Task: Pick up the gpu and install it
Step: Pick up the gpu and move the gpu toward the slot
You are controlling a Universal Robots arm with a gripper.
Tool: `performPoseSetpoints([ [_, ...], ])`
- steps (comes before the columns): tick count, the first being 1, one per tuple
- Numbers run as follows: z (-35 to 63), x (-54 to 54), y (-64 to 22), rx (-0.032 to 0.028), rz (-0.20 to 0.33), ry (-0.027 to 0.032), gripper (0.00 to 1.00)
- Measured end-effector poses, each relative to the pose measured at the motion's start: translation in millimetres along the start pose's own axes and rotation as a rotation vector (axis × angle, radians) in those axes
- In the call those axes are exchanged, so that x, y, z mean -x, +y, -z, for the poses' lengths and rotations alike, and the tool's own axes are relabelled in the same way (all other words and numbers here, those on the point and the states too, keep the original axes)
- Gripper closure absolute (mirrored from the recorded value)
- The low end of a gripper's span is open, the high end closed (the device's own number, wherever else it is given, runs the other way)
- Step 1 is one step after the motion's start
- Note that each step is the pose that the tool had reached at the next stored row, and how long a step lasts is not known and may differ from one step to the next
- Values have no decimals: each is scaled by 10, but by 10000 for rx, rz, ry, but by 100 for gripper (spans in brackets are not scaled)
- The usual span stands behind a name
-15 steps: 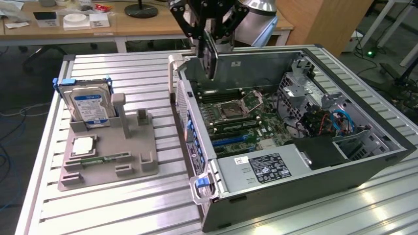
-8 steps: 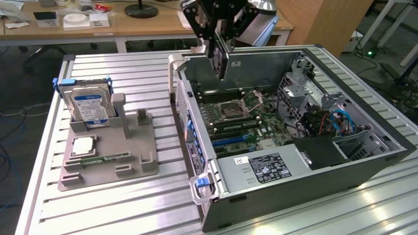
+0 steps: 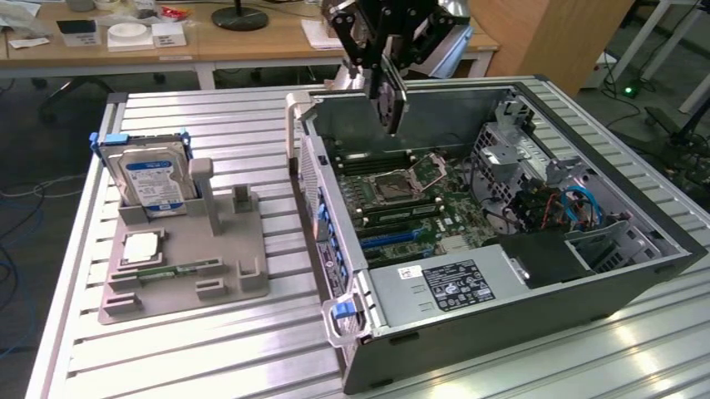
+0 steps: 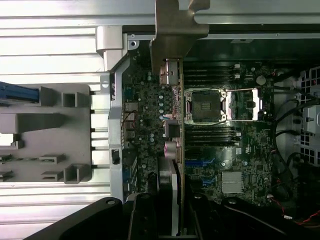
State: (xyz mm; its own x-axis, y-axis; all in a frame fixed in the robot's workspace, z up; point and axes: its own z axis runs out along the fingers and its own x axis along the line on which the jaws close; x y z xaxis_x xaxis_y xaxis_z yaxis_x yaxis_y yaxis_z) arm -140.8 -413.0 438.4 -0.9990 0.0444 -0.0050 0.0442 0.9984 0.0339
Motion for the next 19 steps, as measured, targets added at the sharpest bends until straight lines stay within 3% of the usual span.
performPoseSetpoints([
  [19,-31,356,15,0,1,0,72],
])
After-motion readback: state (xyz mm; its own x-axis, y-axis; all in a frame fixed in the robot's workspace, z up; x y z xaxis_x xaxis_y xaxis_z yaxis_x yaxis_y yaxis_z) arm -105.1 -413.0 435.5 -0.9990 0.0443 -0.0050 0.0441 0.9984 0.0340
